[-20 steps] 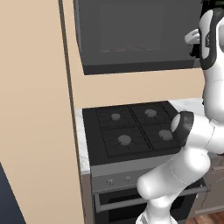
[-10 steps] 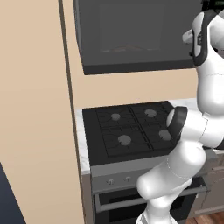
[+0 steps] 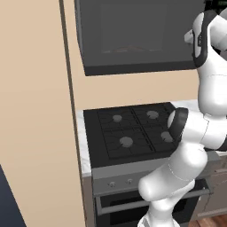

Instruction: Retrieve the reheated potato from the microwave, then place the potato, cheese, and condiment on the cutting board.

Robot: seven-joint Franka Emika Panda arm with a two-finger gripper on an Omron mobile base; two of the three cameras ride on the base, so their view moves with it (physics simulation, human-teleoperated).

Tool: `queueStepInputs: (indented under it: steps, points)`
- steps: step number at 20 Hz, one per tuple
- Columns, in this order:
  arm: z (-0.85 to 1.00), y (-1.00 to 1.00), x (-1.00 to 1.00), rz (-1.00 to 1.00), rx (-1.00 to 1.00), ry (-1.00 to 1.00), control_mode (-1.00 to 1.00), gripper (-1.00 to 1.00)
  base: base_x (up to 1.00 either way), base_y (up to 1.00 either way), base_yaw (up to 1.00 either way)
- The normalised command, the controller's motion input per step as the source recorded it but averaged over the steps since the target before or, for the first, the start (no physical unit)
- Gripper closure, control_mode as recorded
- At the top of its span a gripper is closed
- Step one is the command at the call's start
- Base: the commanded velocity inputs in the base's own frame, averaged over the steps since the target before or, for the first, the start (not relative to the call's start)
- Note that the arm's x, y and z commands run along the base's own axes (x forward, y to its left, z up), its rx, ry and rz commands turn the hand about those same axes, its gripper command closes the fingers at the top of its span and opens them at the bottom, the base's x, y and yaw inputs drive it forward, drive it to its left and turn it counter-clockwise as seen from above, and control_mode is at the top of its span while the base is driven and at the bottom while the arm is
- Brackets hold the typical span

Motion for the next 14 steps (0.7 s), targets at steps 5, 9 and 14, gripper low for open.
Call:
queueStepInputs:
  steps: [5, 9, 14]
  points:
    - [0.0, 0.09, 0.11, 0.0, 0.0, -0.09, -1.0, 1.0, 0.0, 0.0, 0.0]
    - [-0.03, 0.16, 0.01, 0.0, 0.0, -0.25, -1.0, 1.0, 0.0, 0.0, 0.0]
    - [-0.07, 0.27, -0.02, 0.0, 0.01, -0.25, -1.0, 1.0, 0.0, 0.0, 0.0]
